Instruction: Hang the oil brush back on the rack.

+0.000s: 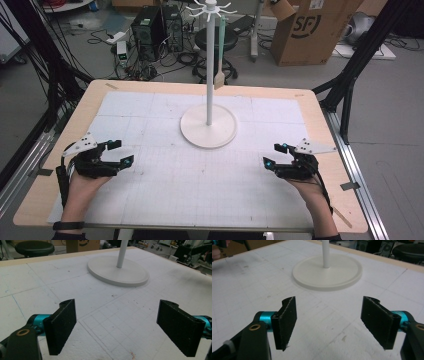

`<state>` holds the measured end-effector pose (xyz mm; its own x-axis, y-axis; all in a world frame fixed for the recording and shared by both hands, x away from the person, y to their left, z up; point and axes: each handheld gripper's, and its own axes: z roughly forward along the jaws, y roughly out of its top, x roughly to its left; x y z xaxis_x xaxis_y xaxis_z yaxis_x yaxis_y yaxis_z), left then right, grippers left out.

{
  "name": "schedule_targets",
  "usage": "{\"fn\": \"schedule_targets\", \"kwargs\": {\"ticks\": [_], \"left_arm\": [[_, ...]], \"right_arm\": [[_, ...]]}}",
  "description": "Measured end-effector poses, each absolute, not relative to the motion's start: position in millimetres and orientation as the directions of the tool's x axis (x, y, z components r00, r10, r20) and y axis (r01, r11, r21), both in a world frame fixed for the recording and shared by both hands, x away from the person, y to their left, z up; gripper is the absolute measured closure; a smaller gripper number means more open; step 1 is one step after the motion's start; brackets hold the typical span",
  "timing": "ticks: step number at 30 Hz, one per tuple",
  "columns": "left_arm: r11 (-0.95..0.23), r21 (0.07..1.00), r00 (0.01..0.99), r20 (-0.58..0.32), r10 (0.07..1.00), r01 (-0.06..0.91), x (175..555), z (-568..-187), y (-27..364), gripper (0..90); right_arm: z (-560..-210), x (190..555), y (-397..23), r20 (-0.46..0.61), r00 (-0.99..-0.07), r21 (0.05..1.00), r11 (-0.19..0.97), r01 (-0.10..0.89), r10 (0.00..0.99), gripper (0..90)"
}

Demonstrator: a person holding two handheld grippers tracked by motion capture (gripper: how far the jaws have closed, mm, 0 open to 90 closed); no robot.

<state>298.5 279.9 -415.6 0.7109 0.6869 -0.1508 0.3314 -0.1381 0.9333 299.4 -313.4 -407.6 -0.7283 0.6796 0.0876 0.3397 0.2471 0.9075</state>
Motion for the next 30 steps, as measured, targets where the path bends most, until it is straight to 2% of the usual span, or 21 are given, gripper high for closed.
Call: {"fn": "schedule_targets", "kwargs": {"ticks": [14,30], "left_arm": [[-0.159,0.929,0.709,-0.138,0.692,0.336,297.9,-418.3,277.2,16.7],[-0.166,0.928,0.709,-0.132,0.693,0.334,297.0,-419.4,276.9,16.7]], "right_arm": [[-425.9,296.8,-317.2,0.076,-0.732,0.887,0.289,0.359,0.677,26.3],[-426.7,297.9,-319.2,0.087,-0.739,0.885,0.289,0.365,0.668,26.3]]}}
